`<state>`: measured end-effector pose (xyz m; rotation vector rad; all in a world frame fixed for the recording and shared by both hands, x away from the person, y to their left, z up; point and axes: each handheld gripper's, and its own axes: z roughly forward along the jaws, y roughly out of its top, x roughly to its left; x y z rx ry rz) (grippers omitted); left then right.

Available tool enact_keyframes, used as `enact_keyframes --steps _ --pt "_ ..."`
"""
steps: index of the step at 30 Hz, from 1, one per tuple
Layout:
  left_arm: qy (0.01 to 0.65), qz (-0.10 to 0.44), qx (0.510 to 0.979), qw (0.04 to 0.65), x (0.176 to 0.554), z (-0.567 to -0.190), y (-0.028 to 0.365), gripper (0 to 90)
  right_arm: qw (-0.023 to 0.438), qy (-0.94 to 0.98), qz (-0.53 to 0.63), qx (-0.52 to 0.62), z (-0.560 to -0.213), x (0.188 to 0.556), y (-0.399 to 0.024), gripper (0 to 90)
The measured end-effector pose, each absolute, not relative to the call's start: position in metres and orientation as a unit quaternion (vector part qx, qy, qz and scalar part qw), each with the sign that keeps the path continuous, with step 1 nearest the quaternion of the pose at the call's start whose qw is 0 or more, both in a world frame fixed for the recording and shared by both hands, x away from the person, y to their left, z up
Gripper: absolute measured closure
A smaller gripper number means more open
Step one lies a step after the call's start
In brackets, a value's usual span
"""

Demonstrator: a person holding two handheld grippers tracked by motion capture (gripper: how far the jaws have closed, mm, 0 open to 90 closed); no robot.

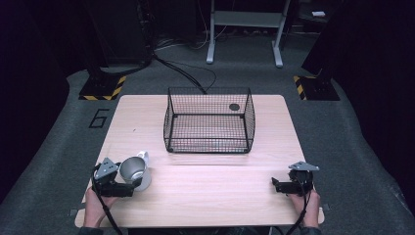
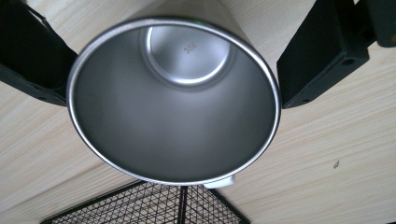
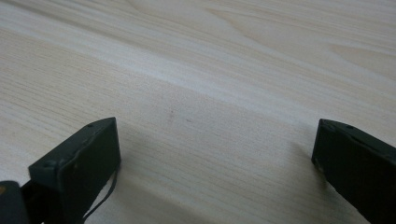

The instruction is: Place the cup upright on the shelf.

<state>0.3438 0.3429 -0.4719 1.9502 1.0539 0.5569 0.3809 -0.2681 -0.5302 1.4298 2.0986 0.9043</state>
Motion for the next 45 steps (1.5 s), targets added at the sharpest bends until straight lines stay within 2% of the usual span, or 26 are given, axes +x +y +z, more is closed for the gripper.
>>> enact_keyframes --steps 16,45 --pt "0.423 0.237 0.777 0.403 0.350 -0.474 0.334 5.7 0.221 0.759 0.327 0.517 -0.530 0.381 -0.268 0.7" --pt "0.418 0.236 0.779 0.405 0.344 -0.461 0.335 6.9 0.226 0.762 0.320 0.515 -0.530 0.381 -0.267 0.0"
